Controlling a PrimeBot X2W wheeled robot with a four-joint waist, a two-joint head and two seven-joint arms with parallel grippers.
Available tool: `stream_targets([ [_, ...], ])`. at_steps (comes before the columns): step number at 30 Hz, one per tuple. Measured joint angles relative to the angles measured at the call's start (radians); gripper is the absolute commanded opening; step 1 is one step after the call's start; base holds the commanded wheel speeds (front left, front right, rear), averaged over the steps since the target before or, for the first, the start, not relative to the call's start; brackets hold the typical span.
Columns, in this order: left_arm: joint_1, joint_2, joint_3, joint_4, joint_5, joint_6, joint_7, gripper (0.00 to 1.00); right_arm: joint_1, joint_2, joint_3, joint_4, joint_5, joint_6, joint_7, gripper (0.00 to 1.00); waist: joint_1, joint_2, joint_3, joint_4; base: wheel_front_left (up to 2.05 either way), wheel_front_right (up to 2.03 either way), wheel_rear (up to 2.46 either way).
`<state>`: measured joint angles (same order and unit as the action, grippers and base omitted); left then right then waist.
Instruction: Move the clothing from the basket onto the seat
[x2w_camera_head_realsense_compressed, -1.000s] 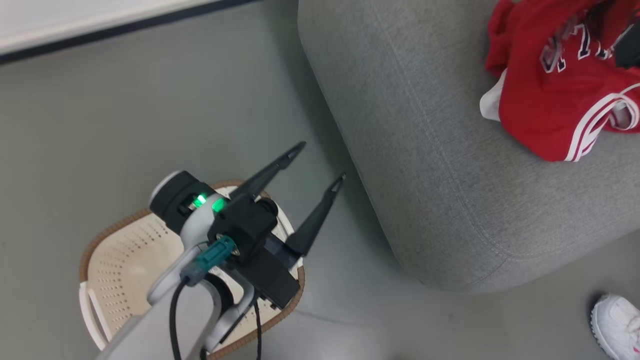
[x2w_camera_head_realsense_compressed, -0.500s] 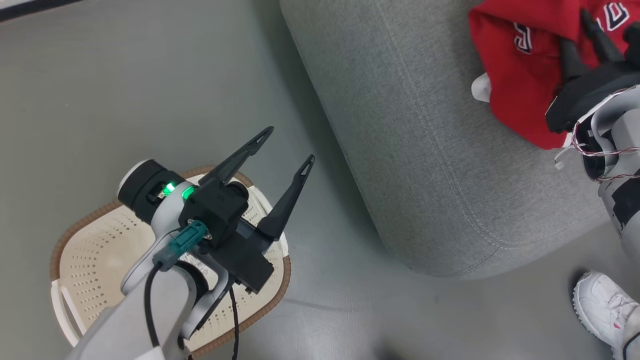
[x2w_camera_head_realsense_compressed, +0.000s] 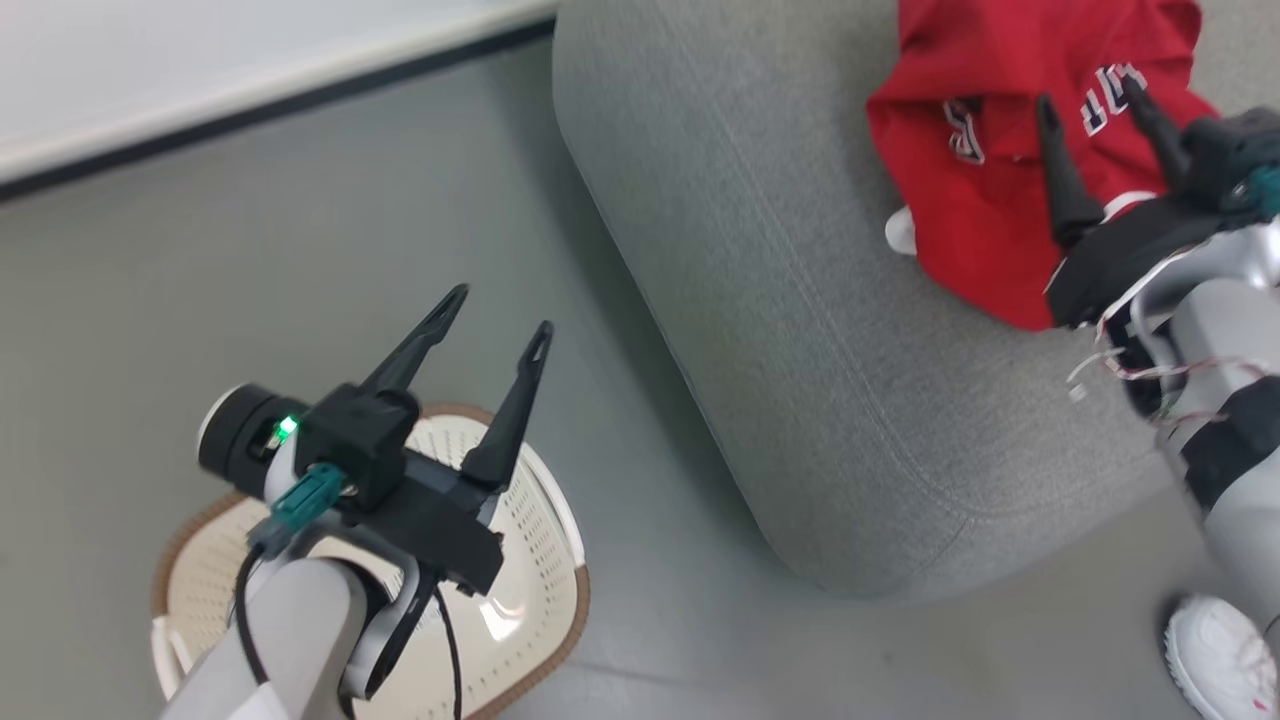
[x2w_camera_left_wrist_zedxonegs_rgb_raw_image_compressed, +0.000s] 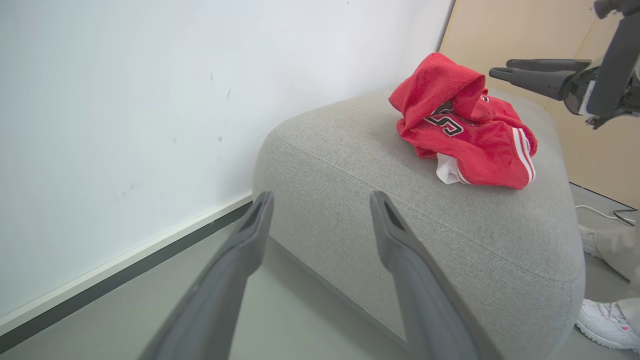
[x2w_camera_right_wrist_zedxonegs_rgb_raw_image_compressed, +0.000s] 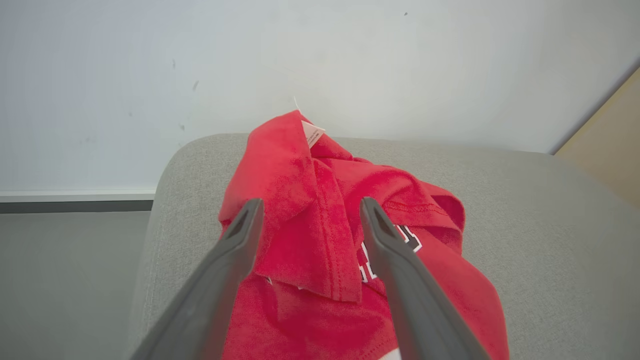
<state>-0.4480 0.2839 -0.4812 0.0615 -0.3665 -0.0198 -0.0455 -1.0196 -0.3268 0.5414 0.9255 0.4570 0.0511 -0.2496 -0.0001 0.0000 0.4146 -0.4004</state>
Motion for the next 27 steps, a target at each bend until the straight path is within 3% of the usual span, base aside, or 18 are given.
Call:
stream_targets([
  [14, 0.181, -0.018, 0.102, 0.097, -0.059, 0.092, -0.121, 1.00, 0.294, 0.027, -0.025, -0.235, 0.000, -0.067, 0.000, 1.00, -0.0001, -0.0001, -0.187, 0.081, 0.00, 0.00, 0.00],
  [27, 0.437, -0.021, 0.189, 0.134, -0.072, 0.131, -0.177, 1.00, 0.657, 0.030, -0.068, -0.516, -0.007, -0.149, 0.000, 1.00, -0.0002, -0.0002, -0.378, 0.213, 0.00, 0.00, 0.00],
])
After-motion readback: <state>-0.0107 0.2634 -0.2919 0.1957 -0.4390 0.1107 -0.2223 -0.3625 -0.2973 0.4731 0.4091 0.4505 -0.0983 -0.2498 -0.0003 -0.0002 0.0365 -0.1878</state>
